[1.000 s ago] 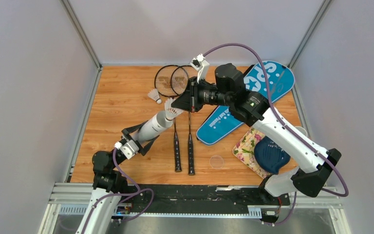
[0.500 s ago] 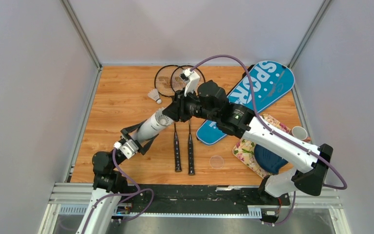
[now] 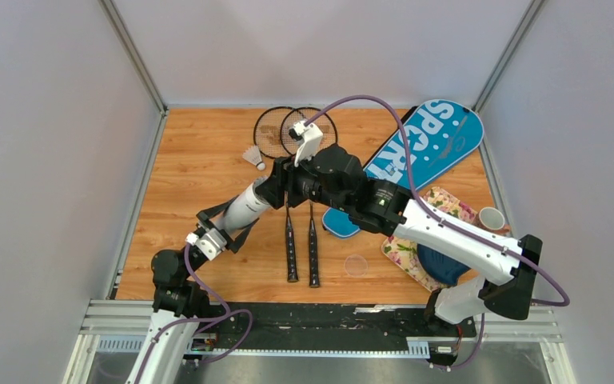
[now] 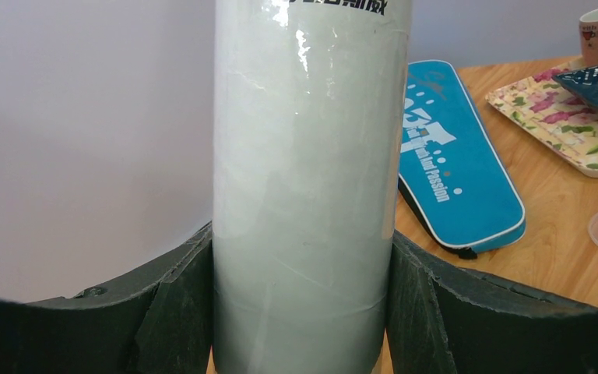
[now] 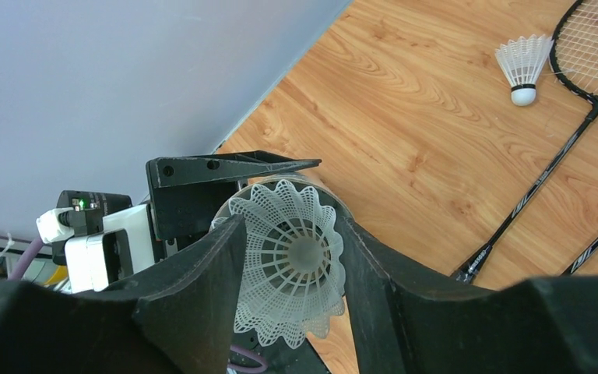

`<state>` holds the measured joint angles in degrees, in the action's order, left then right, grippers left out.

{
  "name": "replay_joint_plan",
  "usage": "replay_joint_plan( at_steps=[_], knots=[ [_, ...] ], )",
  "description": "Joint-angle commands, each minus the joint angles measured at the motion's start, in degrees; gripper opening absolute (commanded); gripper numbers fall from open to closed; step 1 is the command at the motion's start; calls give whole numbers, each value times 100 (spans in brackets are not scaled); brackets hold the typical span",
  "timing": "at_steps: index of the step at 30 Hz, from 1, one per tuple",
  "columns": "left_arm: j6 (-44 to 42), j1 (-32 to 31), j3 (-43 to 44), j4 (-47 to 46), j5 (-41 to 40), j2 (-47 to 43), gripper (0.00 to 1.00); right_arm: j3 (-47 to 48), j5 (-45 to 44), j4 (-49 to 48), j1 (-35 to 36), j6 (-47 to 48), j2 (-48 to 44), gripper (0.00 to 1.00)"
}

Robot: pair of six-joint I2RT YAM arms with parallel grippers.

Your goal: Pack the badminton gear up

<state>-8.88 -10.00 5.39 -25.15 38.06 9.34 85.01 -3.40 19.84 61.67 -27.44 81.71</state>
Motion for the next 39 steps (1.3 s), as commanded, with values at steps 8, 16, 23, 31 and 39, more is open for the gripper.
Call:
replay_joint_plan(
  at_steps=[8, 16, 23, 31, 39],
  knots=[
    [344, -2, -117, 177, -150, -64, 5, 51, -945, 565, -137, 494, -401, 67],
    [352, -2, -117, 159, -168, -73, 5, -143, -452, 425, -243, 503, -332, 51],
    [379, -2, -108, 150, -203, -64, 5, -222, -170, 73, -120, 125, 72, 35],
    [282, -2, -73, 308, -667, -108, 5, -195, -583, 152, -243, 327, -295, 49],
    [97, -2, -20, 651, -2460, -512, 5, -600, -162, -532, -1146, 292, -701, 76]
  ],
)
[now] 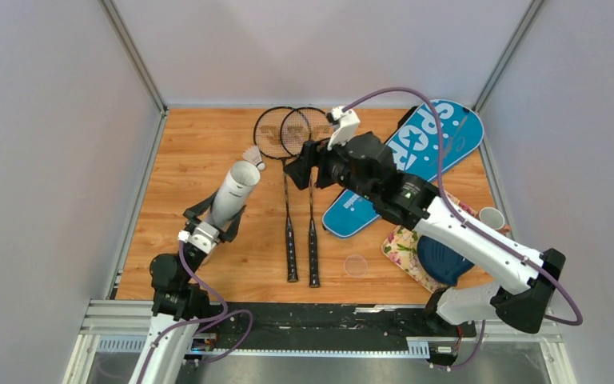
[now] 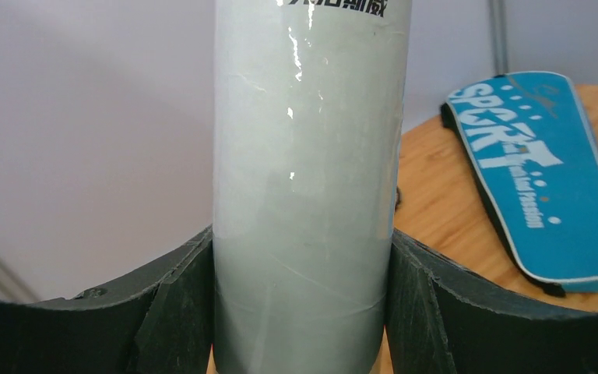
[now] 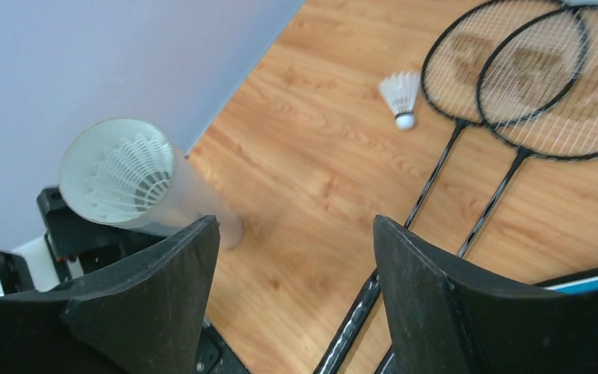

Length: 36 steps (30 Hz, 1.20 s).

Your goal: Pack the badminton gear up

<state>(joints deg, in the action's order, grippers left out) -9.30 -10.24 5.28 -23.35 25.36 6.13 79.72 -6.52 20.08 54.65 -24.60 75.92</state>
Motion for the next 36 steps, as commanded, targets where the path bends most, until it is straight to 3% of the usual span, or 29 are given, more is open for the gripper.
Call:
replay_joint_plan(
  at_steps=[1, 8, 16, 21, 28, 36],
  knots=[
    [130, 22, -27, 472, -1461, -243, 5, -62, 247, -618, -542, -27, 88, 77],
    [-1, 22, -62, 542, -1956, -455, 5, 868, 871, -953, -1167, -61, 1860, 75],
    [-46, 22, -53, 586, -1983, -464, 5, 3677, 661, -391, -1308, -528, 4614, 69],
    [-19, 13, -62, 586, -1948, -437, 5, 4436, 661, -1065, -1299, -651, 5992, 68],
    [25, 22, -53, 586, -1825, -411, 5, 6194, -242, -787, -1098, -309, 7496, 65],
    [51, 22, -53, 595, -1816, -420, 5, 6766, -438, -996, -1080, -913, 8263, 67]
  ],
)
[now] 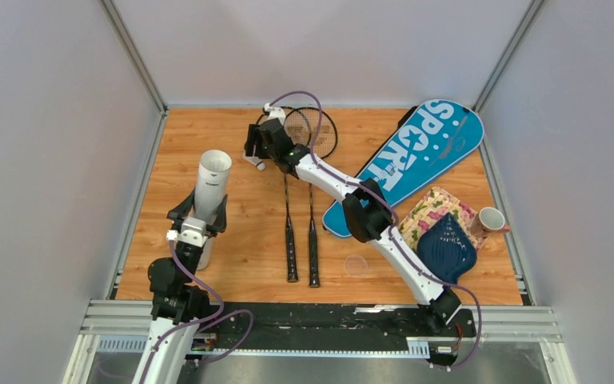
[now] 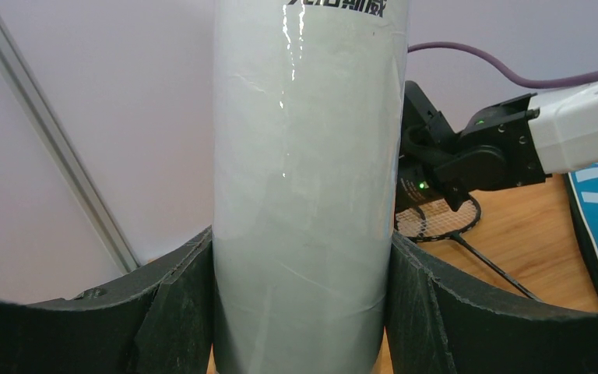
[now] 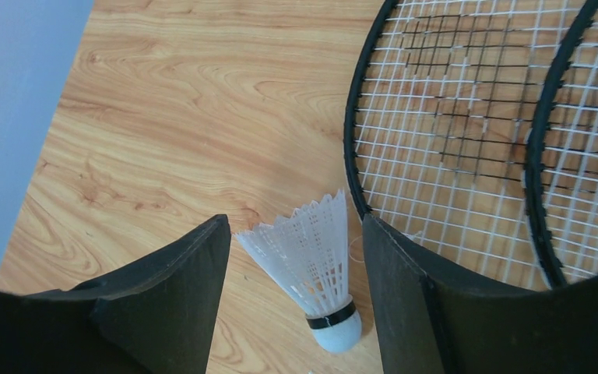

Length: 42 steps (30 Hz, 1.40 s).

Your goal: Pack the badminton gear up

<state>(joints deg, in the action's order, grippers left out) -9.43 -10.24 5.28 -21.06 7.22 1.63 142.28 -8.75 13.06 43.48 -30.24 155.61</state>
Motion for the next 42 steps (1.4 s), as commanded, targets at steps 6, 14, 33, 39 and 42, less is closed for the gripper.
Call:
replay_joint_plan(
  at_steps=[6, 14, 33, 39, 42],
  knots=[
    [73, 22, -53, 374, -19, 48, 5, 723, 295, -541, 63, -615, 602, 77],
    [47, 13, -53, 366, -2, 66, 5, -488, 1384, -691, 187, 491, -267, 75],
    [108, 22, -44, 366, 7, 74, 5, -3266, 3493, 91, 406, 3558, -2200, 51],
    [108, 22, -44, 374, -37, 57, 5, -4198, 3451, 803, 714, 5124, -2922, 62],
    [99, 22, -36, 401, -54, 39, 5, -4462, 3152, 804, 819, 5107, -3098, 66]
  ],
)
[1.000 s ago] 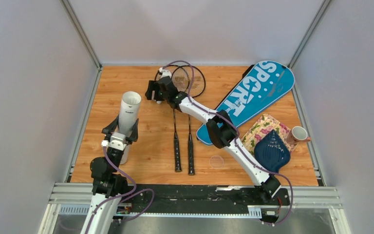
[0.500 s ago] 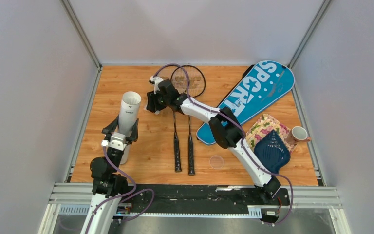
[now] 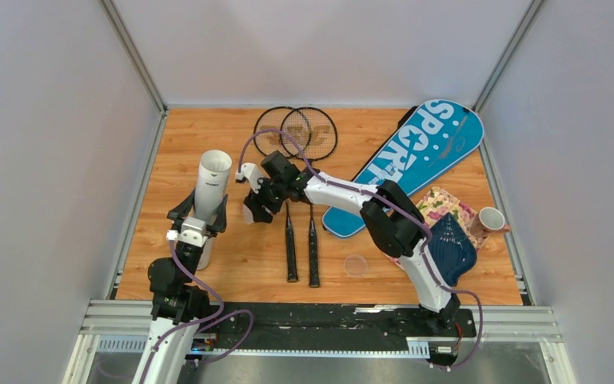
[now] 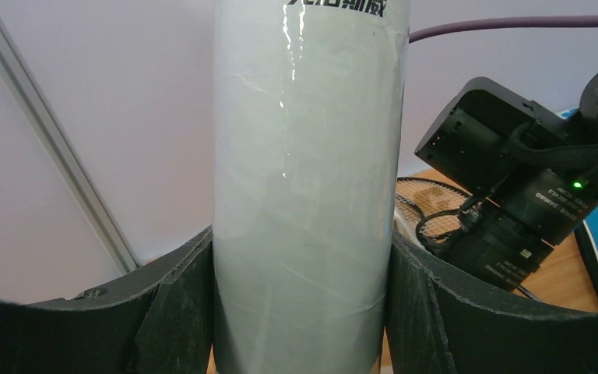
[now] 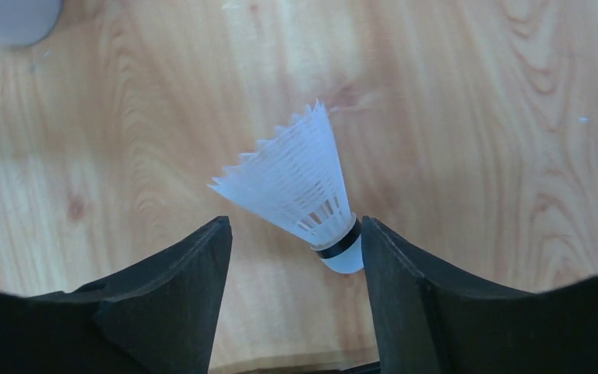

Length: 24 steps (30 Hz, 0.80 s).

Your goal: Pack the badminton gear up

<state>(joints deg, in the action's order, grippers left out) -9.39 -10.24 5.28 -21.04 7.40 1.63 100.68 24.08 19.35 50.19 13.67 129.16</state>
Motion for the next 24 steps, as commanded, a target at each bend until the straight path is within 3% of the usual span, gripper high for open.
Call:
replay_joint_plan(
  at_steps=[1, 4, 10, 15, 18, 21, 24],
  knots=[
    [95, 22, -44, 399, -89, 22, 5, -382, -175, 130, 166, 638, -514, 68],
    [95, 22, -44, 407, -151, 4, 4, -847, -508, -343, 184, -301, -936, 72],
    [69, 22, -44, 416, -186, -14, 4, -1928, -2344, -1118, 359, -2812, -1929, 75],
    [69, 22, -44, 416, -195, -31, 4, -1693, -3758, -600, 833, -3747, -2001, 75],
    [69, 22, -36, 416, -221, -57, 4, -1009, -4524, -92, 1150, -4310, -1606, 75],
    [77, 22, -36, 434, -283, -92, 4, -246, -5209, 708, 1431, -4566, -1052, 74],
    [86, 22, -62, 434, -292, -93, 4, -329, -5747, 737, 1686, -4426, -972, 74]
  ],
)
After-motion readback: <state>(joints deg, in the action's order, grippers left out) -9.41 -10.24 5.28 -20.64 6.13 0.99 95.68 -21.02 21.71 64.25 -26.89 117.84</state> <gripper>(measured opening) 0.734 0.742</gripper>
